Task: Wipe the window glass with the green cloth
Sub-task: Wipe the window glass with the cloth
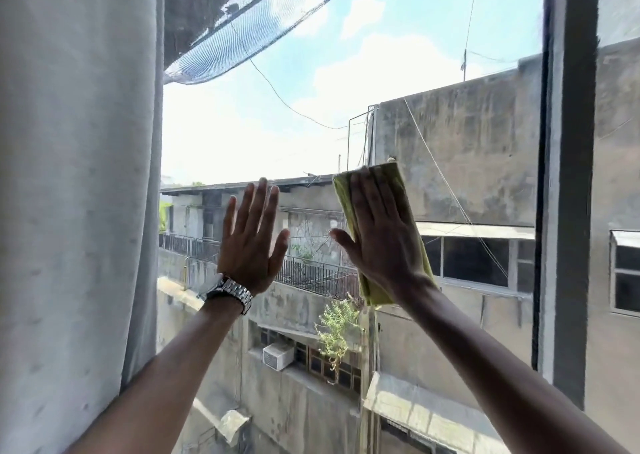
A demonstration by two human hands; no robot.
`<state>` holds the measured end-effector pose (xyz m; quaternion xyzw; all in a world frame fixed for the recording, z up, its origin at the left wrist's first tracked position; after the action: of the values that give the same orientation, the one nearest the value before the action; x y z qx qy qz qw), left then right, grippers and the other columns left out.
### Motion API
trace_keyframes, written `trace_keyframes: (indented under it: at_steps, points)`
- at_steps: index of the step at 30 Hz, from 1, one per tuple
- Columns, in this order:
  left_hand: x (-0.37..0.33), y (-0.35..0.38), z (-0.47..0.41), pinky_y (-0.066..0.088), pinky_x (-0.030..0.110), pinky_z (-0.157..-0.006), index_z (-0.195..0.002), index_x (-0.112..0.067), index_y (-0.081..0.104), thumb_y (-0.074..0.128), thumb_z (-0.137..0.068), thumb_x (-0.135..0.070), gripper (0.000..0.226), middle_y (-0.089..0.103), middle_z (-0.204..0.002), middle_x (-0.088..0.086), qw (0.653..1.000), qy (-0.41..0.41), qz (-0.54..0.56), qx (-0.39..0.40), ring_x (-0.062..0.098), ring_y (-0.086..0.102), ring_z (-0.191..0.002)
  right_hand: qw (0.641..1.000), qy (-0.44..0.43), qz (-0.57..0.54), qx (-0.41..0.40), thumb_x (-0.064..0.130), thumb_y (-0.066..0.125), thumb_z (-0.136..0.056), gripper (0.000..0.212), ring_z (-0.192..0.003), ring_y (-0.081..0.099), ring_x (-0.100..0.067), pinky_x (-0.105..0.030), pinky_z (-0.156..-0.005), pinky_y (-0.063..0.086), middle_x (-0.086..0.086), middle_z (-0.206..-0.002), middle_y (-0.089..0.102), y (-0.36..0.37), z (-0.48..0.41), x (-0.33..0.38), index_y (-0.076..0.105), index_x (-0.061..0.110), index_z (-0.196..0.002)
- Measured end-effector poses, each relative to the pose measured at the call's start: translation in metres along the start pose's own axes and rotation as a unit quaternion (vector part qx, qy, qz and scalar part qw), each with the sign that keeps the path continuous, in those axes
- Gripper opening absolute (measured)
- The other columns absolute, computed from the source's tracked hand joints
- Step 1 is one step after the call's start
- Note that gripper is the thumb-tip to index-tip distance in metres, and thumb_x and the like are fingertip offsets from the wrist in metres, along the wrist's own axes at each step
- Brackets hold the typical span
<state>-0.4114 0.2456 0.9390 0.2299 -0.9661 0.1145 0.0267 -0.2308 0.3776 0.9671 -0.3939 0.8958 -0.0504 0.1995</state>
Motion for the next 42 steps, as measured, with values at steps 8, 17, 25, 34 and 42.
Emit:
trace_keyframes:
  at_steps: [8, 17, 25, 34, 42]
  points:
    - [0.006, 0.007, 0.001, 0.010, 0.051, -0.131, -0.159, -0.013, 0.015, 0.026, -0.101, -0.046, 0.068, 0.011, -0.170, 0.010, 0.999, 0.021, -0.003, -0.028, 0.022, 0.006, -0.159, 0.999, -0.030, 0.012, 0.002, 0.072, 0.019, -0.100, 0.089, -0.157, 0.011, -0.030, -0.046, -0.131, 0.009, -0.017, -0.168, 0.016, 0.003, 0.024, 0.019, 0.015, 0.004, -0.159]
    - [0.001, -0.001, 0.001, 0.016, 0.054, -0.129, -0.158, -0.009, 0.022, 0.026, -0.101, -0.045, 0.068, 0.017, -0.169, 0.014, 1.000, 0.013, 0.004, -0.026, 0.025, 0.012, -0.159, 0.996, -0.069, -0.015, 0.058, 0.068, 0.032, -0.101, 0.083, -0.155, 0.022, -0.030, -0.051, -0.124, 0.033, -0.015, -0.166, 0.025, 0.018, 0.124, 0.042, 0.024, 0.007, -0.158]
    - [0.001, -0.001, 0.002, 0.015, 0.054, -0.129, -0.159, -0.011, 0.018, 0.024, -0.101, -0.043, 0.066, 0.015, -0.170, 0.012, 1.000, 0.006, 0.004, -0.019, 0.024, 0.010, -0.159, 0.998, -0.029, -0.023, 0.046, 0.064, 0.026, -0.101, 0.082, -0.153, 0.026, -0.032, -0.048, -0.127, 0.026, -0.017, -0.164, 0.029, 0.002, 0.066, 0.053, 0.029, 0.004, -0.156]
    - [0.002, -0.001, 0.002, 0.016, 0.053, -0.129, -0.158, -0.012, 0.021, 0.023, -0.102, -0.039, 0.063, 0.017, -0.169, 0.011, 0.999, 0.012, 0.005, -0.029, 0.023, 0.011, -0.159, 0.998, 0.027, -0.052, 0.029, 0.069, 0.017, -0.099, 0.088, -0.157, 0.012, -0.029, -0.045, -0.131, 0.013, -0.017, -0.168, 0.018, -0.015, -0.028, 0.064, 0.018, 0.004, -0.159]
    - [0.002, -0.001, 0.002, 0.017, 0.055, -0.128, -0.158, -0.011, 0.022, 0.025, -0.102, -0.039, 0.063, 0.018, -0.169, 0.012, 0.999, 0.013, 0.015, -0.032, 0.024, 0.012, -0.159, 0.995, 0.002, -0.049, 0.086, 0.072, 0.023, -0.098, 0.090, -0.156, 0.017, -0.031, -0.049, -0.128, 0.020, -0.017, -0.167, 0.021, 0.015, 0.114, 0.087, 0.023, 0.004, -0.157]
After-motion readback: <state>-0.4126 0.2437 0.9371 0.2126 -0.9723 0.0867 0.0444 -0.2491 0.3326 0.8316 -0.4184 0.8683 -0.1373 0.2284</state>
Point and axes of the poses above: each hand's wrist, its own z-axis away from the middle knuckle, its own y-axis out of the palm, x = y × z, the point moved 4 cm from there along -z, towards the middle knuckle
